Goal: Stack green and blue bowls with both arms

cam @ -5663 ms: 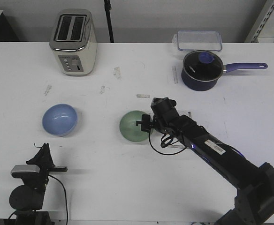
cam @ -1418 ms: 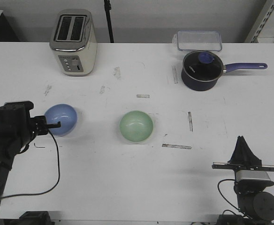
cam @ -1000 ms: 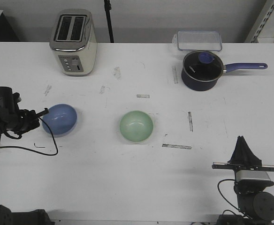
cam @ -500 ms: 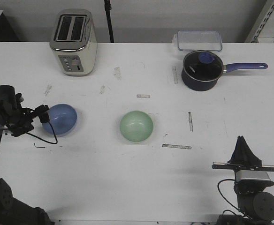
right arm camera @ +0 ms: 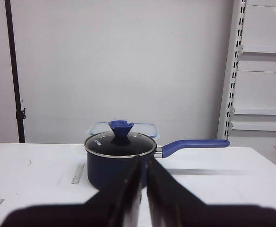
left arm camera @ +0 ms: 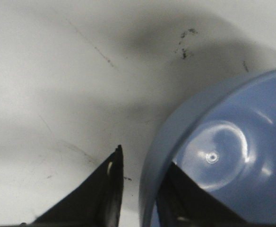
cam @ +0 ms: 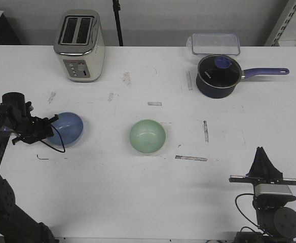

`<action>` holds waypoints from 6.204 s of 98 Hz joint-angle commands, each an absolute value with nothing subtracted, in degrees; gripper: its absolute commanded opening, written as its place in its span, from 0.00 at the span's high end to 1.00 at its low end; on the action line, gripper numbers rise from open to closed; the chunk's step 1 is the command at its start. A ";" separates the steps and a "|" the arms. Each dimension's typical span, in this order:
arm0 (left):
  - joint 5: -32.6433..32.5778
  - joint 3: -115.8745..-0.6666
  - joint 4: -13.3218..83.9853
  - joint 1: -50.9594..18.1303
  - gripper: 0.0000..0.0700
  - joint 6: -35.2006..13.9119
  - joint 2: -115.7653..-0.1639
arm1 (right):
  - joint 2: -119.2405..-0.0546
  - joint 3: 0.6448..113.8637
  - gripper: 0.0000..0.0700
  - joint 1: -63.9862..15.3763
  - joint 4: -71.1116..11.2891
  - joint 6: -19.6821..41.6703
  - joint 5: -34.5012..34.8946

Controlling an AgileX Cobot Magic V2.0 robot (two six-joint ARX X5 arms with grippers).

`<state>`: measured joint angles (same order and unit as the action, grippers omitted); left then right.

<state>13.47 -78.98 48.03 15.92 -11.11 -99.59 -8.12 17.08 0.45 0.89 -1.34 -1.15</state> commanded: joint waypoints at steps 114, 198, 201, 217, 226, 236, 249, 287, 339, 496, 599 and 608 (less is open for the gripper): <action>13.80 -98.48 50.89 -24.99 1.00 -22.30 -103.57 | -7.94 17.28 0.99 0.45 1.48 -1.37 -1.15; 13.76 -98.52 47.90 -29.39 0.61 -23.40 -108.49 | -7.94 17.28 0.99 0.45 1.48 -1.37 -1.15; 13.76 -98.52 47.92 -29.36 0.58 -23.38 -108.33 | -7.94 17.28 0.99 0.45 1.48 -1.37 -1.15; 13.76 -98.52 48.12 -29.36 0.57 -23.38 -106.67 | -7.94 17.28 0.99 0.45 1.48 -1.37 -1.15; 13.76 -98.50 48.12 -29.30 0.57 -23.35 -105.41 | -7.94 17.28 0.99 0.45 1.48 -1.37 -1.15; 13.76 -98.48 47.88 -29.08 0.57 -23.20 -103.85 | -7.94 17.28 0.99 0.45 1.48 -1.37 -1.15; 13.76 -96.62 46.02 -27.62 0.58 -22.52 -100.20 | -7.94 17.28 0.99 0.45 1.48 -1.37 -1.15; 13.50 -72.66 21.15 -18.44 0.81 -8.21 -78.98 | -7.94 17.28 0.99 0.45 1.48 -1.37 -1.15; 5.32 -33.58 -6.61 -4.16 1.00 5.87 -42.98 | -7.94 17.28 0.99 0.45 1.48 -1.37 -1.13; -1.61 -5.93 -9.13 -1.91 1.00 -2.61 -0.49 | -7.94 17.28 0.99 0.45 1.48 -1.37 -1.15; -1.67 -0.69 -10.20 -1.89 1.00 -1.76 -0.19 | -7.92 17.30 0.99 0.43 1.50 -1.37 -1.32; -1.67 -0.69 -10.17 -1.89 1.00 -1.76 -0.19 | -7.92 17.30 0.99 0.43 1.50 -1.37 -1.32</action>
<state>-1.61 -1.96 -9.41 -2.00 -2.26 -0.30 -8.12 17.08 0.43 0.89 -1.34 -1.26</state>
